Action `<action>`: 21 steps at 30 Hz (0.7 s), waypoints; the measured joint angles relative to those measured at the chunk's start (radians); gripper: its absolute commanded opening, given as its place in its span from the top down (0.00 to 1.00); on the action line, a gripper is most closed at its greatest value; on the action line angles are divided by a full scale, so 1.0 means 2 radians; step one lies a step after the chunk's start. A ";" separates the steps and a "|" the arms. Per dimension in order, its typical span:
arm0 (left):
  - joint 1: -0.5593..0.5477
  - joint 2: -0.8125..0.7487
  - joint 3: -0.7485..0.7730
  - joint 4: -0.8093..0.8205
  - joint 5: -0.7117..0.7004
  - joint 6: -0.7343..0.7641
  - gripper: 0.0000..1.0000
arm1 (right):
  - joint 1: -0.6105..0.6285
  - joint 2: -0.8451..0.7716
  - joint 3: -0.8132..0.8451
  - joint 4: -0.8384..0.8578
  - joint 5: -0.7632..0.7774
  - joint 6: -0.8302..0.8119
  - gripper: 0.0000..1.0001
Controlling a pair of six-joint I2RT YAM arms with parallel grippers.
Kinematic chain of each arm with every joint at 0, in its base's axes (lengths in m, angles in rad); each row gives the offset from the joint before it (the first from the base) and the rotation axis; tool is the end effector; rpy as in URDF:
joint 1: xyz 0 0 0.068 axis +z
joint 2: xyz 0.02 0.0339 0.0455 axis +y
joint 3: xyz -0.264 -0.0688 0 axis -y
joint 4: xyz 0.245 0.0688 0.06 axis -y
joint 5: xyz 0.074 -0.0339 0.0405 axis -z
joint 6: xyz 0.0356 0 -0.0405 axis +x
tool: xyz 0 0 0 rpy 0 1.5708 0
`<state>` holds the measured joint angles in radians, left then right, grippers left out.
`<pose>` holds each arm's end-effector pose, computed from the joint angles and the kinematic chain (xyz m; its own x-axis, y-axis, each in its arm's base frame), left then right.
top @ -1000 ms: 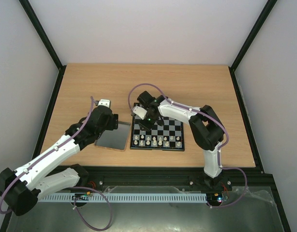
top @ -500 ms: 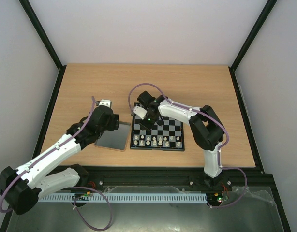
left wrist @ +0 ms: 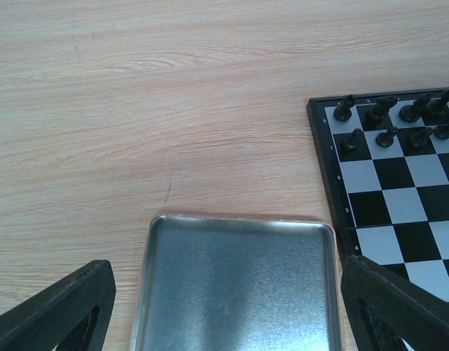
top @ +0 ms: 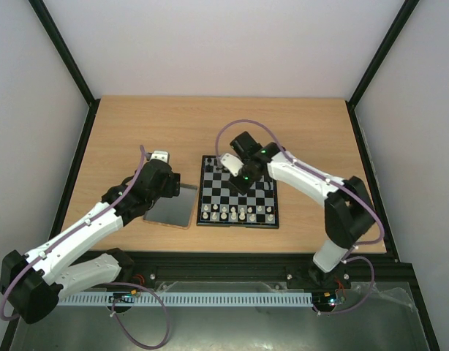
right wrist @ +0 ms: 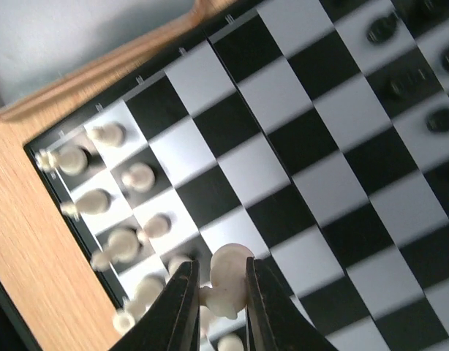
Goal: Set up the chess pieces on the board
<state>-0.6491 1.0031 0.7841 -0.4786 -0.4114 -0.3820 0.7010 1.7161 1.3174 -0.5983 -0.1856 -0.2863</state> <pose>0.1775 -0.1168 0.2729 -0.5904 0.0191 -0.8069 0.0968 0.9942 -0.0473 0.2758 0.2414 0.2434 -0.4150 -0.7135 -0.5645 -0.8628 0.5055 -0.0046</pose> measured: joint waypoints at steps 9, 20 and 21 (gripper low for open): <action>0.001 0.000 0.000 0.000 0.000 0.000 0.13 | -0.044 -0.112 -0.090 -0.028 0.004 -0.005 0.89; 0.002 0.003 0.000 0.000 0.000 0.000 0.13 | -0.044 -0.153 -0.172 -0.043 0.010 -0.017 0.89; 0.002 0.003 0.000 0.000 0.000 0.000 0.13 | -0.044 -0.153 -0.175 -0.043 0.011 -0.018 0.89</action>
<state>-0.6449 1.0096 0.7841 -0.4786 -0.4107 -0.3824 0.6128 1.4094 0.9665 -0.6834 -0.1631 -0.3222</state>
